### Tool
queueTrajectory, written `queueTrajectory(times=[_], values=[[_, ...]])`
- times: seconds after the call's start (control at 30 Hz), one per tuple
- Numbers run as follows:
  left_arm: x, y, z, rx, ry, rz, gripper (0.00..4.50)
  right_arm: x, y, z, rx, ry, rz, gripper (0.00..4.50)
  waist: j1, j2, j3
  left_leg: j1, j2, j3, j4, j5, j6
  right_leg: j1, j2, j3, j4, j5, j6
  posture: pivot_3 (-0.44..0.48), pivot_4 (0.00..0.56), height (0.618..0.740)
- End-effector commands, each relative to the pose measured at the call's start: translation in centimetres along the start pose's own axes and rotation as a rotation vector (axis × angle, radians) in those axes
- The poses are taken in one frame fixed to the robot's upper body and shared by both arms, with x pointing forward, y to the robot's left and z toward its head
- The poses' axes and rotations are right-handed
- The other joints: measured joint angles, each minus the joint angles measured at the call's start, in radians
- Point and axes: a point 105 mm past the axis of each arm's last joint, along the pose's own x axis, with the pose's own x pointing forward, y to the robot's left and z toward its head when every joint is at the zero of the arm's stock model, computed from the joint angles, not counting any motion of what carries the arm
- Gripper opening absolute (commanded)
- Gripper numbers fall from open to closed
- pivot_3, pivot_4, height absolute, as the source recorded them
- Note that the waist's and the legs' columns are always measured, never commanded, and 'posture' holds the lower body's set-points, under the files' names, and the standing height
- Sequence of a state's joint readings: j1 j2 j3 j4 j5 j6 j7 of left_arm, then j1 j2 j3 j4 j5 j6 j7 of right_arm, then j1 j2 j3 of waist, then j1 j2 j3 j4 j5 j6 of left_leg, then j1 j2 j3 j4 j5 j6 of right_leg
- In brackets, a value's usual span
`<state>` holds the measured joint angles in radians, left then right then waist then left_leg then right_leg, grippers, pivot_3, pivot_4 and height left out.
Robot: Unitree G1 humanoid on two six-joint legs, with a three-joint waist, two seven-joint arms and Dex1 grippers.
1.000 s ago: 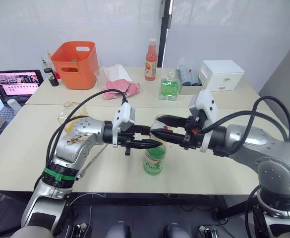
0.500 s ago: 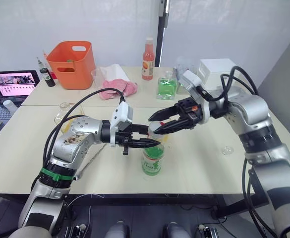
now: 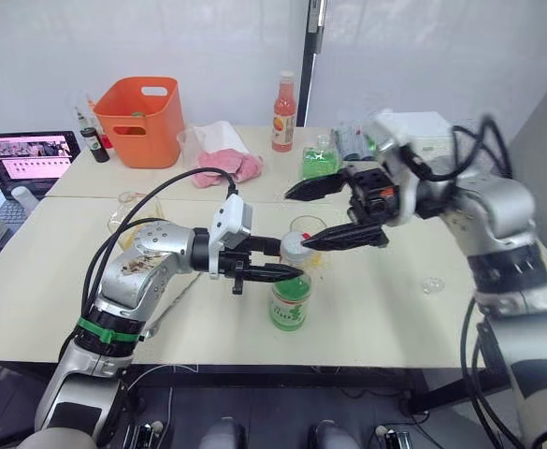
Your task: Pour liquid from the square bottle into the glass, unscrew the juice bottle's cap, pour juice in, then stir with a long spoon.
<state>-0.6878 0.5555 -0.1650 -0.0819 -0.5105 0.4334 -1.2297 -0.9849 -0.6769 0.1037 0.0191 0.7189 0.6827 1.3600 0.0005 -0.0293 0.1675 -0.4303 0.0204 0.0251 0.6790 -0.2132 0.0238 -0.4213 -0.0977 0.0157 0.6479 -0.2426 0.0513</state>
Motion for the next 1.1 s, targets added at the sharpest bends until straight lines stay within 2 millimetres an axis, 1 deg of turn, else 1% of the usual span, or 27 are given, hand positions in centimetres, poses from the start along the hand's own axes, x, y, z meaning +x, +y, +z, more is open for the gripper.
queueTrajectory(times=[0.03, 0.13, 0.23, 0.33, 0.4, 0.53, 0.77, 0.87, 1.03, 1.07, 1.1], values=[[-0.4, 0.1, -1.0, -0.013, 0.054, 0.031, 1.47, 0.3, 1.4, 1.1, -0.067, -0.014, -0.150, 4.47, -0.001, 0.000, 0.000, 0.000, 0.000, 0.000, 0.000, 0.000, 0.000, 0.000, 0.000, 0.000, 0.000, 0.000, 0.000, 0.000, 0.150, 0.715], [-0.4, 0.1, -1.0, -0.014, 0.051, 0.036, 1.47, 0.8, 1.2, 0.0, -0.051, 0.022, -0.399, 4.47, -0.004, 0.000, 0.000, 0.001, 0.001, 0.000, 0.000, 0.000, 0.000, 0.000, 0.000, 0.001, 0.001, 0.000, 0.000, 0.000, 0.150, 0.715], [-0.5, 0.2, -1.0, -0.015, 0.050, 0.040, 1.47, 1.1, 1.9, -1.2, -0.029, 0.062, -0.516, 4.47, -0.003, 0.000, 0.000, 0.001, 0.001, 0.000, 0.000, 0.000, 0.000, 0.000, 0.001, 0.001, 0.001, 0.000, 0.000, 0.000, 0.150, 0.715], [-0.5, 0.1, -1.1, -0.018, 0.051, 0.039, 1.47, 1.3, 1.9, -1.8, 0.015, 0.051, -0.626, 4.47, -0.002, 0.000, 0.000, 0.000, 0.000, 0.000, 0.000, 0.000, 0.000, 0.000, 0.000, 0.001, 0.000, 0.000, 0.000, 0.000, 0.150, 0.715], [-0.5, 0.1, -1.1, -0.022, 0.049, 0.037, 1.47, 1.4, 2.0, -2.2, 0.035, 0.062, -0.670, 4.47, -0.003, 0.000, 0.000, 0.001, 0.000, 0.000, 0.000, 0.000, 0.000, 0.000, 0.000, 0.001, 0.000, 0.000, 0.000, 0.000, 0.150, 0.715], [-0.3, 0.1, -1.1, -0.022, 0.046, 0.032, 1.47, 1.3, 2.1, -2.3, 0.060, 0.059, -0.709, 4.47, -0.004, 0.000, 0.000, 0.001, 0.000, 0.000, 0.000, 0.000, 0.000, 0.001, 0.001, 0.001, 0.000, 0.000, 0.000, 0.000, 0.150, 0.715], [-0.3, 0.1, -1.0, -0.022, 0.044, 0.026, 1.47, 0.9, 1.9, -2.9, 0.091, 0.085, -0.748, 4.47, -0.008, 0.000, 0.000, 0.001, 0.000, 0.000, 0.000, 0.000, 0.000, 0.001, 0.001, 0.001, 0.000, 0.000, 0.000, 0.000, 0.150, 0.715], [-0.3, 0.0, -1.1, -0.024, 0.045, 0.025, 1.47, 0.9, 1.9, -3.0, 0.098, 0.082, -0.754, 3.65, -0.009, 0.000, 0.000, 0.001, 0.000, 0.000, 0.000, 0.000, 0.000, 0.001, 0.001, 0.001, 0.000, 0.000, 0.000, 0.000, 0.150, 0.715], [-0.4, 0.0, -1.2, -0.026, 0.050, 0.027, 1.47, 0.9, 1.8, -2.8, 0.104, 0.066, -0.754, 1.98, -0.010, 0.000, 0.000, 0.001, 0.001, 0.000, 0.000, 0.000, 0.000, 0.001, 0.001, 0.001, 0.000, 0.000, 0.000, 0.000, 0.150, 0.715], [-0.4, 0.0, -1.2, -0.026, 0.050, 0.027, 1.47, 0.9, 1.8, -2.8, 0.105, 0.062, -0.751, 1.71, -0.010, 0.000, 0.000, 0.001, 0.001, 0.000, 0.000, 0.000, 0.000, 0.001, 0.001, 0.001, 0.000, 0.000, 0.000, 0.000, 0.150, 0.715], [-0.4, 0.0, -1.2, -0.027, 0.051, 0.028, 1.47, 0.9, 1.8, -2.7, 0.105, 0.059, -0.747, 1.67, -0.010, 0.000, 0.000, 0.001, 0.000, 0.000, 0.000, 0.000, 0.000, 0.001, 0.001, 0.001, 0.000, 0.000, 0.000, 0.000, 0.150, 0.715]])
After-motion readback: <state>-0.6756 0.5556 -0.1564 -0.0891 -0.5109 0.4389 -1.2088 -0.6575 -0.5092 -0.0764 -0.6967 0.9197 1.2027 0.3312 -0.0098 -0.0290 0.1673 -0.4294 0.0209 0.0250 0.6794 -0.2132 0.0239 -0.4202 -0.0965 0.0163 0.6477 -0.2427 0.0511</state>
